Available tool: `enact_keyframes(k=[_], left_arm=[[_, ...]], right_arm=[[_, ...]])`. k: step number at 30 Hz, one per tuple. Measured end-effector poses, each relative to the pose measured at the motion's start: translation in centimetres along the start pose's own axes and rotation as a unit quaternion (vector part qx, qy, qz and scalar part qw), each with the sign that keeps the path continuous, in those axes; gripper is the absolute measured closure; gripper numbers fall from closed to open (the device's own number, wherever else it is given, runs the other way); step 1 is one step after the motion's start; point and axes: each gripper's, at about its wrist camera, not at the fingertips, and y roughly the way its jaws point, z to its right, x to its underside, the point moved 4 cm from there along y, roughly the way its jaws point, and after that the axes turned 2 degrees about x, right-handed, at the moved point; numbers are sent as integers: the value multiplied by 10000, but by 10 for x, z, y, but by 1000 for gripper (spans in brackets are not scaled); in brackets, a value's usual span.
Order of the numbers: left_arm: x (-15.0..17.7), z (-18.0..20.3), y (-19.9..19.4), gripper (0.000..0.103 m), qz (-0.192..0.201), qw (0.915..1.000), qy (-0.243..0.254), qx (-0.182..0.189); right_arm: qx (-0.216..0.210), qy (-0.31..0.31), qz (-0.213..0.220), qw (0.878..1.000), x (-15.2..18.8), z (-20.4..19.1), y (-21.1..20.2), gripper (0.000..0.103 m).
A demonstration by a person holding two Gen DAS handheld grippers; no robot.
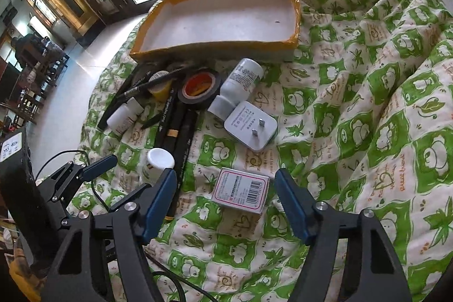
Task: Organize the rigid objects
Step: 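Grasp the white medicine bottle with the left tool while the right tool grasps the small white box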
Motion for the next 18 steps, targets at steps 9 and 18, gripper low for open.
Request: enact_keyframes(k=[9,18], left_arm=[[-5,0,19,63,-397,9989,-40,234],[-3,-3,17,66,-346,9992,-76,204]], right_arm=[[129,-112,-130,9998,5,1,14,33],[96,-12,-477,9988,13,1,43,42]])
